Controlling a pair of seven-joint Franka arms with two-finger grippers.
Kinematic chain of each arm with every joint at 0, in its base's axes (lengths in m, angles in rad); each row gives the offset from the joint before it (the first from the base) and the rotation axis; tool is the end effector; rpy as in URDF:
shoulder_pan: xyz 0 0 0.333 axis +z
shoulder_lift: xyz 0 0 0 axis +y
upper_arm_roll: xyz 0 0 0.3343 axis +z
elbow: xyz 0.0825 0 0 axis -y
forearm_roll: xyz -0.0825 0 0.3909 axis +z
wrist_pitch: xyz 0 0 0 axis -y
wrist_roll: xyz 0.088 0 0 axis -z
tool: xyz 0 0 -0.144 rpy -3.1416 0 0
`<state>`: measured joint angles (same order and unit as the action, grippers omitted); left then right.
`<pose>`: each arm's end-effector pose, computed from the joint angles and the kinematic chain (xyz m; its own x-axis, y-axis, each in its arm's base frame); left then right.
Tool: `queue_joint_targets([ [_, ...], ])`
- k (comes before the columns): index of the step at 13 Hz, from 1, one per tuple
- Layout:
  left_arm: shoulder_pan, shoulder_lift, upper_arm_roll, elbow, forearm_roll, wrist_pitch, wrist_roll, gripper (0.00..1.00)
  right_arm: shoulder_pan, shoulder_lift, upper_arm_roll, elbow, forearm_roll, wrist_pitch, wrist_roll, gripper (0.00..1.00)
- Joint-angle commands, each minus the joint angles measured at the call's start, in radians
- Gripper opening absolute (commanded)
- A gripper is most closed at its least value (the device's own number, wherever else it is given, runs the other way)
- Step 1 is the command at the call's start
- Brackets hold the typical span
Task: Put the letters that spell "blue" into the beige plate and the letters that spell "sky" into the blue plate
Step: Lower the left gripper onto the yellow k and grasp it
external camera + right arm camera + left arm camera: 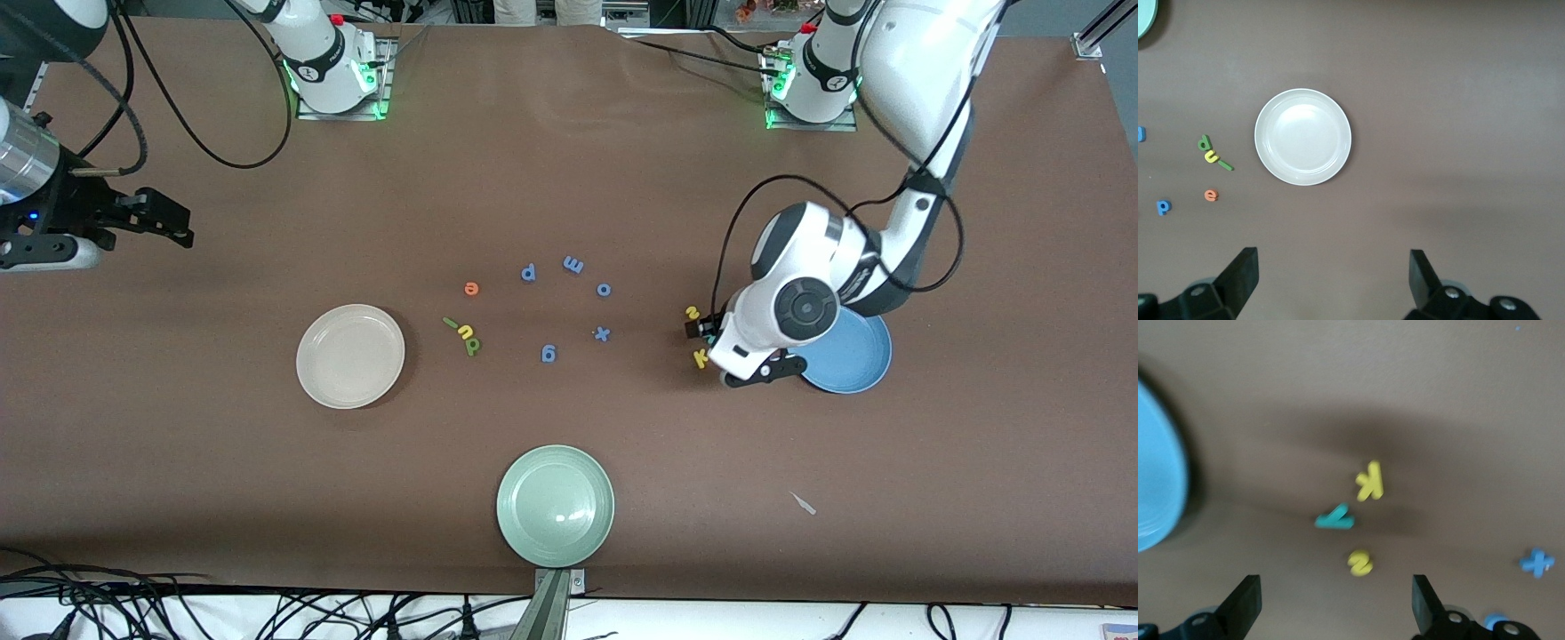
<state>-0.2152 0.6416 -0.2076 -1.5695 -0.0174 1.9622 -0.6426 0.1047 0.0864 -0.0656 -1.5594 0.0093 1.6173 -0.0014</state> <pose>0.6254 -0.2671 0.2309 0.9307 0.2460 -0.2707 0.2470 -0.9685 -0.0311 0.5903 0.0259 0.5656 0.9988 0.0401 -0.0283 0.0400 -0.9992 -0.0036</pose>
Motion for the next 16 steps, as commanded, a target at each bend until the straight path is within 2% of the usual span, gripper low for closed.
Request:
queue_joint_targets([
  [1,-0.006,0.110,0.005,0.117,0.008,0.012,-0.066,0.93,-0.010,0.027,0.007,0.015,0.029,-0.007,0.003,1.00],
  [2,-0.024,0.133,0.005,0.127,0.025,0.024,-0.077,0.89,-0.005,0.041,0.007,0.015,0.029,-0.002,-0.011,1.00],
  [4,-0.055,0.183,0.013,0.140,0.063,0.032,-0.069,0.74,0.007,0.047,0.029,0.004,0.029,-0.019,-0.009,1.00],
  [7,-0.047,0.220,0.014,0.140,0.105,0.072,-0.068,0.67,0.055,0.073,0.046,0.010,0.035,-0.001,0.004,1.00],
  [8,-0.049,0.227,0.013,0.140,0.120,0.096,-0.074,0.60,0.061,0.085,0.046,0.012,0.056,0.012,0.004,1.00],
  [9,-0.050,0.228,0.013,0.140,0.122,0.112,-0.080,0.58,0.070,0.101,0.046,0.012,0.064,0.024,0.004,1.00],
  [10,-0.055,0.228,0.013,0.140,0.122,0.112,-0.083,0.56,0.102,0.122,0.046,0.010,0.067,0.050,0.018,1.00],
  [11,-0.055,0.228,0.013,0.140,0.122,0.113,-0.083,0.49,0.142,0.143,0.046,0.004,0.066,0.085,0.061,1.00],
  [12,-0.053,0.230,0.014,0.140,0.122,0.113,-0.083,0.48,0.162,0.156,0.046,-0.019,0.066,0.126,0.104,1.00],
  [15,-0.049,0.231,0.014,0.138,0.125,0.124,-0.083,0.42,0.224,0.162,0.059,-0.146,0.061,0.301,0.230,1.00],
  [16,-0.049,0.230,0.014,0.134,0.128,0.153,-0.081,0.27,0.224,0.165,0.099,-0.195,0.061,0.367,0.269,1.00],
])
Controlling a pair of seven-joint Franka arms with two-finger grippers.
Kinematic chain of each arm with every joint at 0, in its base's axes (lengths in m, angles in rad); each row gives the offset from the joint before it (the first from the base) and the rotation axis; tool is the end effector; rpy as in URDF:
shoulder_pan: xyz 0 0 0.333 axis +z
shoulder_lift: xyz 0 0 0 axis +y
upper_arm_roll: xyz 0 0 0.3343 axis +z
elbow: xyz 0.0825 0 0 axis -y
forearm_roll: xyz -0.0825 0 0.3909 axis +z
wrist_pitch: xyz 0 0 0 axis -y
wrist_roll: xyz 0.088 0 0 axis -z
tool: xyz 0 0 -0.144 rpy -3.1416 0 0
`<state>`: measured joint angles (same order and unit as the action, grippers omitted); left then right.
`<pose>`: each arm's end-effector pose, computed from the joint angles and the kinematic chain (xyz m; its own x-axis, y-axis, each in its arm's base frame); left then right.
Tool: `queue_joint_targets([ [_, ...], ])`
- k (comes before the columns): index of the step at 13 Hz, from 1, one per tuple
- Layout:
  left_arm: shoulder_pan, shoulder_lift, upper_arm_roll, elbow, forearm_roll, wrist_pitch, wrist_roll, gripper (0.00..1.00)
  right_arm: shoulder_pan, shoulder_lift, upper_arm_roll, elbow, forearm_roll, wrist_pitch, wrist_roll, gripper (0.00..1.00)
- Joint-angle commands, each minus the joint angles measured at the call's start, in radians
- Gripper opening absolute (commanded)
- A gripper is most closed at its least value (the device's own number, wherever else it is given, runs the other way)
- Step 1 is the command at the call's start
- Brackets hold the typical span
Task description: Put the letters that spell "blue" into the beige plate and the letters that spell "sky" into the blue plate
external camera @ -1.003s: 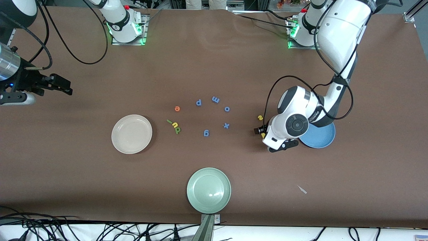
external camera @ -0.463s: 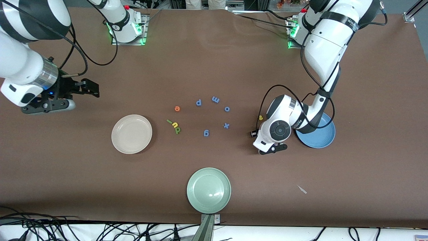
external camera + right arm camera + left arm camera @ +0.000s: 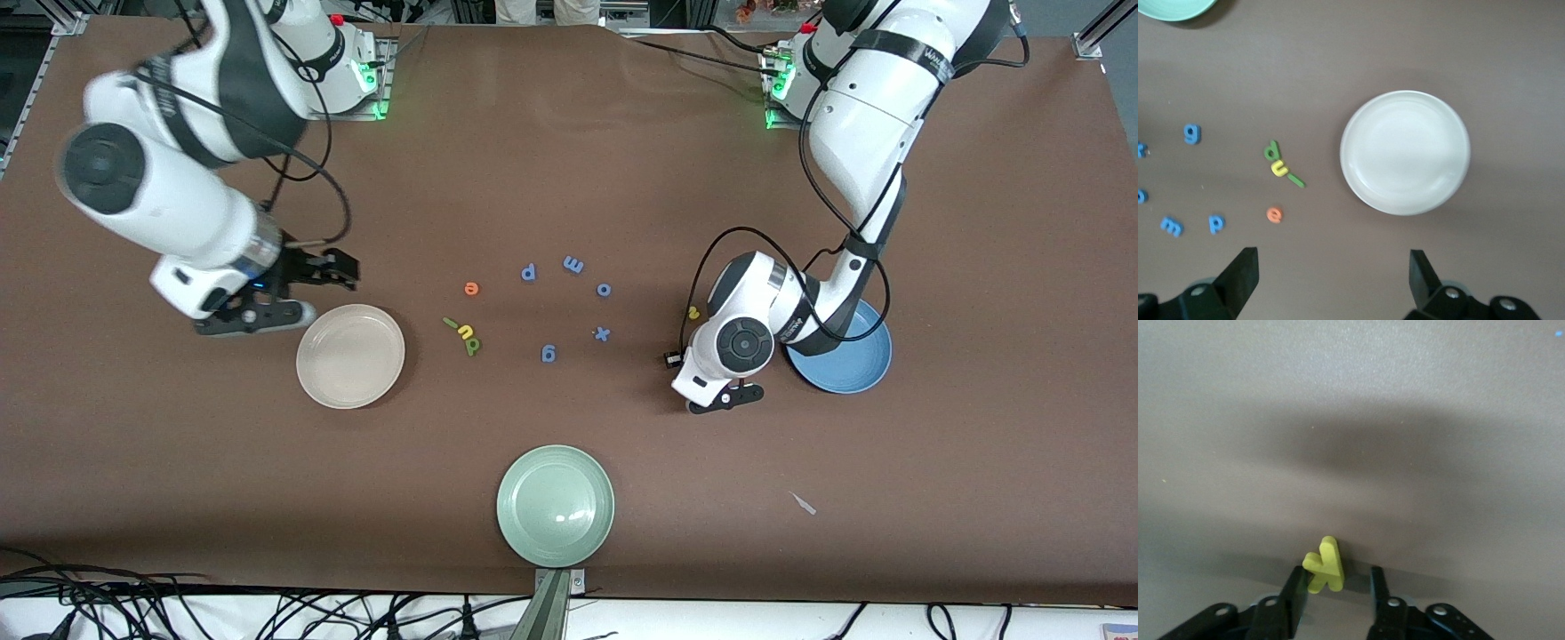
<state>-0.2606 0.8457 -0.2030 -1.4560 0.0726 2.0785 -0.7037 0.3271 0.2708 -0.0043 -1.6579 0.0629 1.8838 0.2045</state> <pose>0.6435 -0.2942 0.1423 0.9441 0.2470 -0.2184 0.2400 -0.9690 -0.0586 0.6099 0.2115 0.4258 0.9935 0.0987 -0.0562 0.0961 -0.9942 -0.0473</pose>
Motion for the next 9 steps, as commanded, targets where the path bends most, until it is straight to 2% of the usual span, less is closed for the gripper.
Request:
queue_joint_targets([
  [1,-0.003,0.026,0.010,0.013,0.042,0.049,-0.022,0.05,0.001,-0.012,0.061,-0.155,0.003,0.177,0.110,1.00],
  [2,0.000,0.023,0.010,0.009,0.044,0.048,-0.013,0.00,0.003,-0.010,0.093,-0.213,-0.005,0.243,0.166,1.00],
  [4,0.023,0.006,0.010,0.011,0.046,0.017,-0.007,0.00,0.001,0.005,0.151,-0.323,-0.020,0.409,0.257,1.00],
  [7,0.027,-0.074,0.019,0.016,0.046,-0.096,-0.003,0.00,0.003,0.027,0.194,-0.466,-0.037,0.614,0.344,1.00],
  [9,0.037,-0.132,0.025,0.009,0.102,-0.206,0.003,0.02,0.009,0.040,0.222,-0.537,-0.101,0.698,0.424,1.00],
])
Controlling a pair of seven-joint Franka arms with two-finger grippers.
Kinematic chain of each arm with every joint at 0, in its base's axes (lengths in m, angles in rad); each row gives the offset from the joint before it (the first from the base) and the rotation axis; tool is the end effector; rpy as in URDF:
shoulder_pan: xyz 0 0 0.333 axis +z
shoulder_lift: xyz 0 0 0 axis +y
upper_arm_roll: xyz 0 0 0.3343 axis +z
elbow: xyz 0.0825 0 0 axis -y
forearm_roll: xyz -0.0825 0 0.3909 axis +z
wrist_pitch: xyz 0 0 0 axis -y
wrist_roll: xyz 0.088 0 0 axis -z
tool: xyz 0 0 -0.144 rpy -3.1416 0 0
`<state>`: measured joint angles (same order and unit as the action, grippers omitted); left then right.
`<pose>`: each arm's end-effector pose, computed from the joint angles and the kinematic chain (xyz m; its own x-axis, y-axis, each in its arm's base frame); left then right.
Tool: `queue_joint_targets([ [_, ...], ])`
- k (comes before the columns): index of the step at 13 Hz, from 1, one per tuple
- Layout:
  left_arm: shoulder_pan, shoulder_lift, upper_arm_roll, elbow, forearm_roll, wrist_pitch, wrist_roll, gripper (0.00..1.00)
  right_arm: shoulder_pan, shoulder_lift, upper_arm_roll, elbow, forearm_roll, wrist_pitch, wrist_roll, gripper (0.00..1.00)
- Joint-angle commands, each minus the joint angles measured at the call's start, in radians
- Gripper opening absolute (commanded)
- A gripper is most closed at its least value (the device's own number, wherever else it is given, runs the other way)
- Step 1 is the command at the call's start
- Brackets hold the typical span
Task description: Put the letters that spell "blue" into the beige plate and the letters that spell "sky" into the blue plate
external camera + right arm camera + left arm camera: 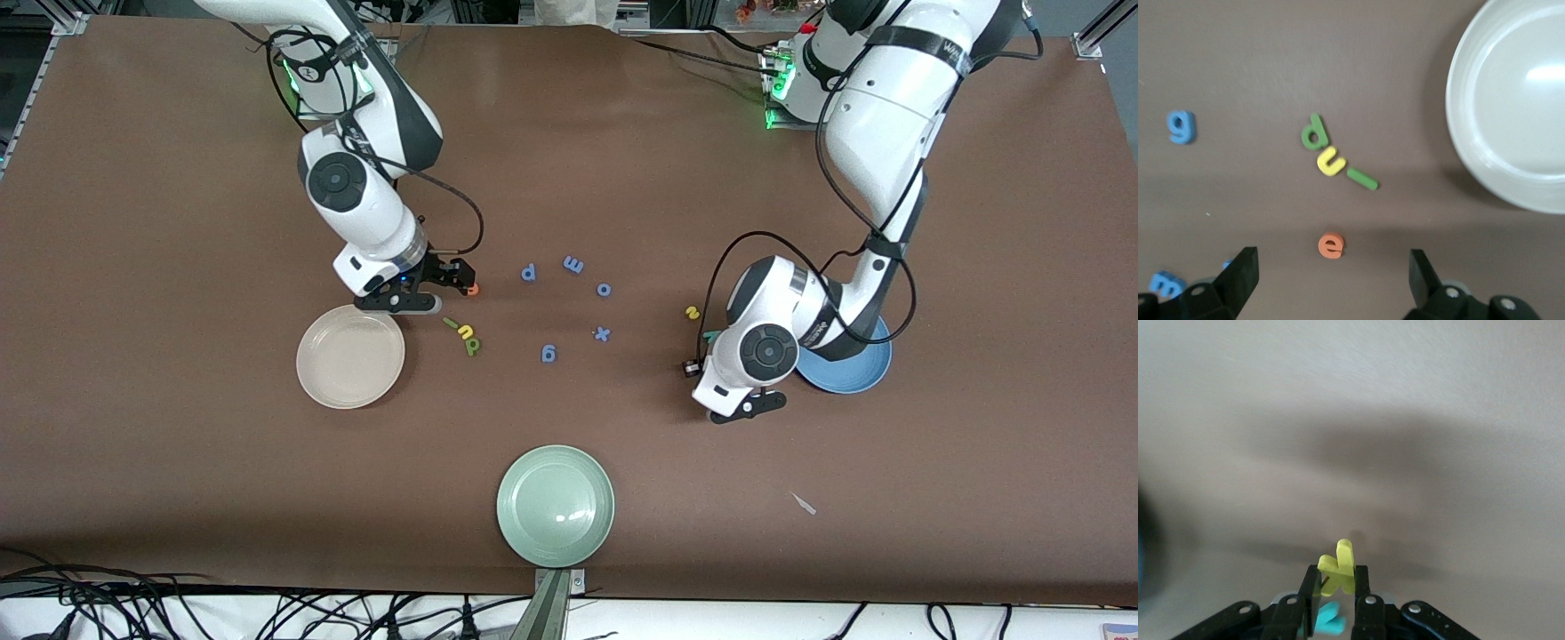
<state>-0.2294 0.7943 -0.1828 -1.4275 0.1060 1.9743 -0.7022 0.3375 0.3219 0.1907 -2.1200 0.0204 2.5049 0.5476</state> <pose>0.6607 -0.2572 0.1823 0.9385 0.2774 -0.2055 0.2584 -0.9592 -0.1150 0.5150 0.3005 0.2434 0.9987 -0.0479 0.0193 -0.0458 -0.9942 -0.0974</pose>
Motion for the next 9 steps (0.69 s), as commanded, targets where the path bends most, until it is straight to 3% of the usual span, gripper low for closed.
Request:
queue_joint_targets([
  [1,0.015,-0.087,0.005,-0.021,0.128,-0.171,0.003,0.03,0.011,0.005,0.027,-0.095,-0.106,0.098,0.131,1.00],
  [3,0.044,-0.095,0.002,-0.034,0.211,-0.253,0.048,0.02,0.052,0.054,0.027,-0.098,-0.151,0.147,0.222,1.00],
  [6,0.155,-0.093,0.002,-0.059,0.216,-0.268,0.227,0.04,0.052,0.098,0.027,-0.100,-0.161,0.201,0.229,1.00],
  [7,0.197,-0.089,0.002,-0.071,0.215,-0.264,0.334,0.17,0.052,0.112,0.027,-0.103,-0.163,0.224,0.229,1.00],
  [8,0.217,-0.083,0.000,-0.065,0.206,-0.258,0.384,0.24,0.052,0.124,0.027,-0.103,-0.169,0.244,0.227,0.99],
  [9,0.220,-0.078,0.000,-0.064,0.204,-0.255,0.385,0.92,0.052,0.134,0.026,-0.100,-0.193,0.249,0.227,0.98],
])
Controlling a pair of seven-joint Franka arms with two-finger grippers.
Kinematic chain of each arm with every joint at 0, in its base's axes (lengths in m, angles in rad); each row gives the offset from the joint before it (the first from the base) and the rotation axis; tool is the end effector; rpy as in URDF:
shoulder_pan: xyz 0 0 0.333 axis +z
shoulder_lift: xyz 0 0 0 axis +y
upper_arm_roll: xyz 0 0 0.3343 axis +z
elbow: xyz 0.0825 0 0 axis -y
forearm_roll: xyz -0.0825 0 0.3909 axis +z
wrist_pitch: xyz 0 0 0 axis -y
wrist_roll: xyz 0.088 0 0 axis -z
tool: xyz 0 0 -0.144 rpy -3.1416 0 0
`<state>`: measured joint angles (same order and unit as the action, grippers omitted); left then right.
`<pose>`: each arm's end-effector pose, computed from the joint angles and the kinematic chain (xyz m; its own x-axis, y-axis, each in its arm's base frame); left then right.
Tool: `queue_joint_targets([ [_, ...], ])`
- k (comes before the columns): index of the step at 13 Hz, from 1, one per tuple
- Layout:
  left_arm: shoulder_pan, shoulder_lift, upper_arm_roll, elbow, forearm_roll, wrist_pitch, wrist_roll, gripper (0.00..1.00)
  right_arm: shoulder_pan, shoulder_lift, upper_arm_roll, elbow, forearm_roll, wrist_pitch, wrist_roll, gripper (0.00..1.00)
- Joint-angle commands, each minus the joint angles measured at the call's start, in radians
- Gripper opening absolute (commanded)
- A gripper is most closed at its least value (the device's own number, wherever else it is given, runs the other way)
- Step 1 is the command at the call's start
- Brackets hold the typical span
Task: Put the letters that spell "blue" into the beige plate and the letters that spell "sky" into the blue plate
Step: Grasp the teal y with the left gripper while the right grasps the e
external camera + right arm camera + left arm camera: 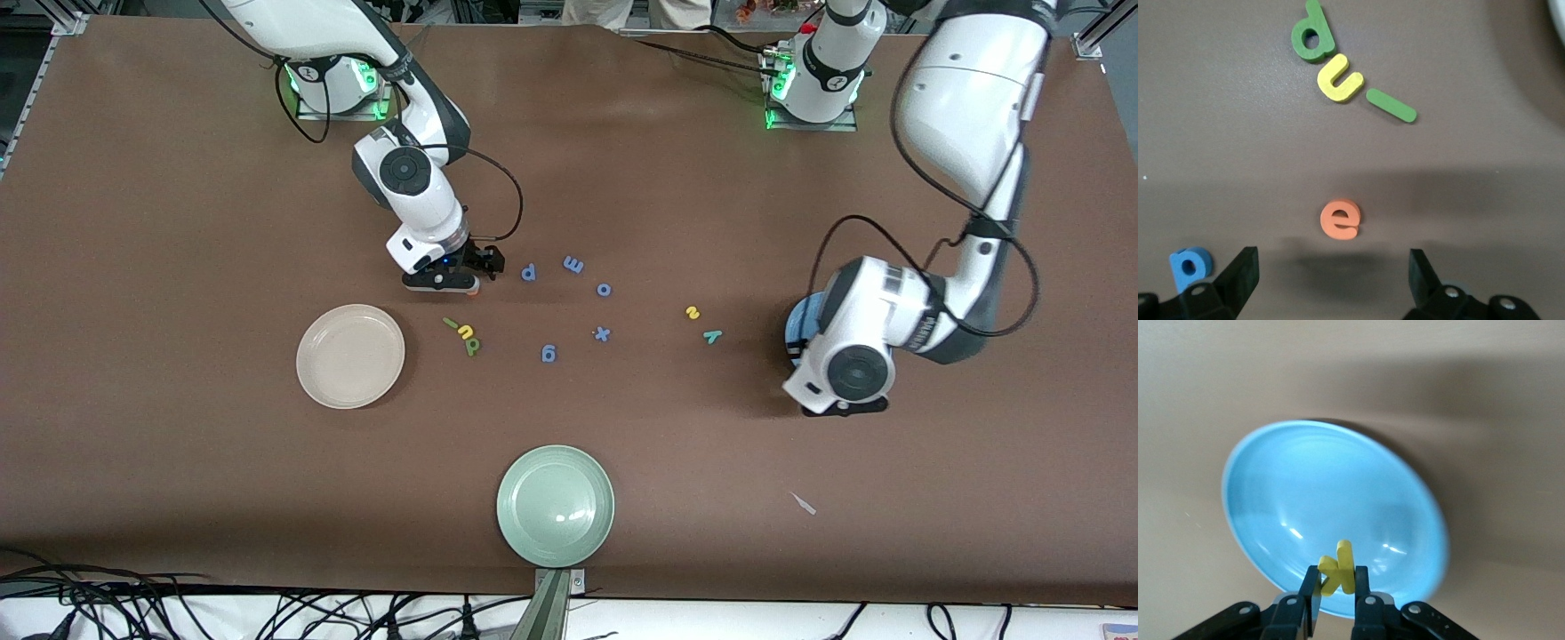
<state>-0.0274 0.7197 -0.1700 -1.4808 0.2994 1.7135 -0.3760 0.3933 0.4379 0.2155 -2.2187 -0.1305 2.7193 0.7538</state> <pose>0.6573 -0.0788 0.2040 0.9162 0.1307 -0.3788 0.0162 -0.9566 -0.2910 0.4637 0.3319 0.1612 0.9979 -0.0524 0.0377 -0.0495 -0.9960 -0.0744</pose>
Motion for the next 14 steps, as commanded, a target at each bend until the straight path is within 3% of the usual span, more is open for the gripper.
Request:
queue_joint_targets([
  [1,0.015,-0.006,-0.016,-0.009,0.010,0.005,0.058,1.00,-0.004,0.022,-0.001,0.002,-0.069,0.034,0.022,0.94],
  [5,-0.005,-0.029,-0.091,-0.003,-0.092,-0.005,0.063,1.00,-0.002,0.044,-0.002,0.013,-0.092,0.046,0.022,0.86],
  [9,-0.006,-0.028,-0.203,-0.010,-0.074,0.081,0.178,1.00,-0.004,0.051,-0.002,0.016,-0.097,0.048,0.021,0.67],
  [14,0.007,-0.100,-0.255,-0.220,-0.014,0.317,0.264,1.00,-0.004,0.051,-0.018,0.016,-0.127,0.048,0.021,0.46],
])
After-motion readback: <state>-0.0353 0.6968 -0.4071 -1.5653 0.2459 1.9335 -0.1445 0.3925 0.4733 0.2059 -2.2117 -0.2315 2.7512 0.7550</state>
